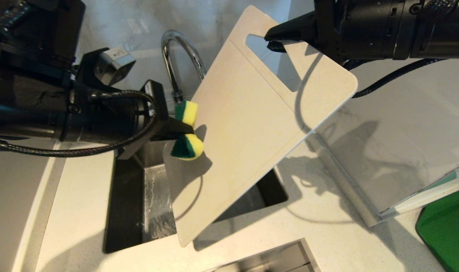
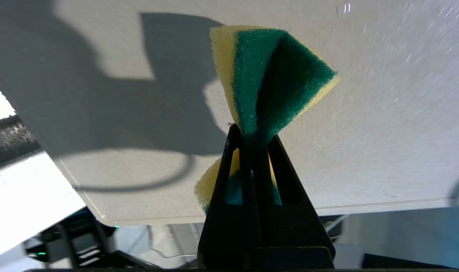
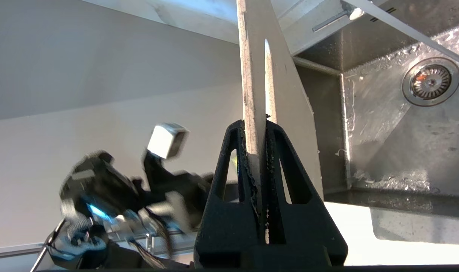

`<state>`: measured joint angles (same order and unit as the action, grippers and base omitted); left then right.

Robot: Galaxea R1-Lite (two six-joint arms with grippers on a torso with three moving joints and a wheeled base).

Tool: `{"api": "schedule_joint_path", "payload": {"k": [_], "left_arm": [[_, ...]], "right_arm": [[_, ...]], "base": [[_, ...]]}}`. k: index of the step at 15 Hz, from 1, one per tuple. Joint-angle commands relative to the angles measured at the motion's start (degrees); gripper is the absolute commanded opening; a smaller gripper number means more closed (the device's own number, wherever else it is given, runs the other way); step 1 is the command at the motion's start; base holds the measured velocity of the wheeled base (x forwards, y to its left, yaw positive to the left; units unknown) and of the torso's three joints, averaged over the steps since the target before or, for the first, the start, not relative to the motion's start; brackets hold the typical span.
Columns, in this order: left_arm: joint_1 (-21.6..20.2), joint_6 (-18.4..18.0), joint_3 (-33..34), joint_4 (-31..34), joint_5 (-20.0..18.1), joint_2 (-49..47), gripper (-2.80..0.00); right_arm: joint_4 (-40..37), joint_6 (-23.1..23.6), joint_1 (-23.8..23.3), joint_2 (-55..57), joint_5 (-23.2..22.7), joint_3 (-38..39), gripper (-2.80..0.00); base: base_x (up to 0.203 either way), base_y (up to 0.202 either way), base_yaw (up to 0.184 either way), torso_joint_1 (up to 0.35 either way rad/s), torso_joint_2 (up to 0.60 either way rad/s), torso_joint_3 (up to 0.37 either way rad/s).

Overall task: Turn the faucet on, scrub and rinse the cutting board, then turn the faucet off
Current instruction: Scrub the cutting board underwater

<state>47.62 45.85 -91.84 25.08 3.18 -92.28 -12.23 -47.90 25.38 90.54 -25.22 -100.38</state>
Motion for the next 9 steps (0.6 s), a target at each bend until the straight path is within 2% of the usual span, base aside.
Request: {"api": "schedule_joint_path", "payload": {"k": [1, 9], "left_arm": [[1.9, -0.5, -0.5, 0.1, 0.8, -3.1, -2.8], [1.4, 0.1, 5.1, -0.4, 1.3, -2.5, -2.8]], "right_arm": [[-0.1, -0.3, 0.0, 0.1, -0.2, -0.3, -2.8], [-0.1, -1.6, 0.0, -0.1, -0.2, -1.9, -2.8]], "base": [[0.0, 0.0, 0.0, 0.0, 0.0, 0.0], [0.0, 0.0, 0.0, 0.0, 0.0, 0.0]]}}
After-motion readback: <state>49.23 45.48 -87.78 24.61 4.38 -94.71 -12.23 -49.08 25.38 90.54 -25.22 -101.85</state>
